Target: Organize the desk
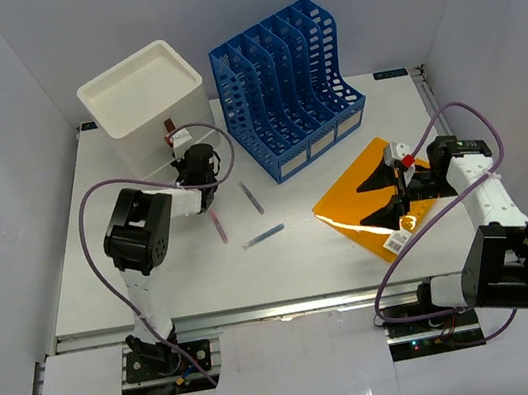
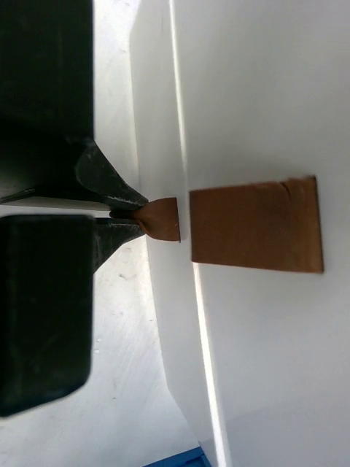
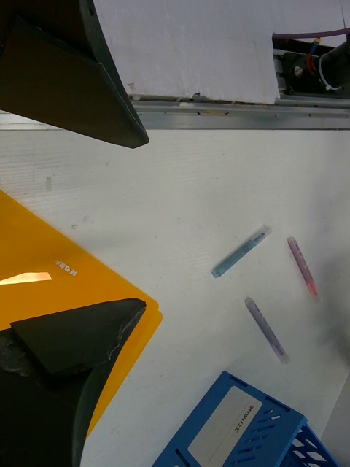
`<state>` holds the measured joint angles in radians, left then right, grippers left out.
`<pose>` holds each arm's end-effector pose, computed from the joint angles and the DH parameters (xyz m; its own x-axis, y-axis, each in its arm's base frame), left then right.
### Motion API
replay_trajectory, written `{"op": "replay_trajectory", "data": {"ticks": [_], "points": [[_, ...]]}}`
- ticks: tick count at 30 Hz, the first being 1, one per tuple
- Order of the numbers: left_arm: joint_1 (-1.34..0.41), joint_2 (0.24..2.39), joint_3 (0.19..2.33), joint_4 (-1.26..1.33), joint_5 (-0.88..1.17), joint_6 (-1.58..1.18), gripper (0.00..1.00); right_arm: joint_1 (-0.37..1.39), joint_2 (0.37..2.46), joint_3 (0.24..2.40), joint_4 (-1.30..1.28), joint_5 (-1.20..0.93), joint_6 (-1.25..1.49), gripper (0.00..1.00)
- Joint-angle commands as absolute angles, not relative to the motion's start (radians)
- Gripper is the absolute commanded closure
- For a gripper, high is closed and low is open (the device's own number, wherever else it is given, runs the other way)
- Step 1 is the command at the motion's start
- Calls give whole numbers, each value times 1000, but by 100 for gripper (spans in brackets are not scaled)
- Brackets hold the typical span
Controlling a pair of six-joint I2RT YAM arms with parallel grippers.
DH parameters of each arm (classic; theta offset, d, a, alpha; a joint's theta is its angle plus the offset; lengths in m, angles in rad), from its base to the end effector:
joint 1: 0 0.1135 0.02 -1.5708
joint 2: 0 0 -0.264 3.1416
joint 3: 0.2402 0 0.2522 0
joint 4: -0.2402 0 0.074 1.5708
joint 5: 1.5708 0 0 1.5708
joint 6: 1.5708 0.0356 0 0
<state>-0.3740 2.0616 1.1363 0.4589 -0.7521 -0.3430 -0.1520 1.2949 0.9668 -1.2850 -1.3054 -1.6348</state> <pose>0.4083 -0.1341 0.1418 -0.2929 -0.1489 -0.9445 -0.4244 0.9054 -0.0111 0.1987 0.0043 0.2621 -0.0167 -0.2623 -0.9649 -0.9907 0.1348 -0.0195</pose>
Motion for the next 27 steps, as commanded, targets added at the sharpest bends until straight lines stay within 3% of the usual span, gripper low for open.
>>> {"op": "replay_trajectory", "data": {"ticks": [1,13,22,27], "points": [[-376,1923,1048,453,-767,-393,100,-162,1281,996,-1308,-1338,-1663,10],[-516,1724,774,359,-784,-603,100,-164,1275,992,-1308,-1335,-1666,10],[-549,1636,689,272,-764,-701,100,-163,1302,993,-1288,-1333,-1615,10],[-549,1571,668,236,-664,-716,44,-142,1272,973,-1077,-1302,-1388,10]]}}
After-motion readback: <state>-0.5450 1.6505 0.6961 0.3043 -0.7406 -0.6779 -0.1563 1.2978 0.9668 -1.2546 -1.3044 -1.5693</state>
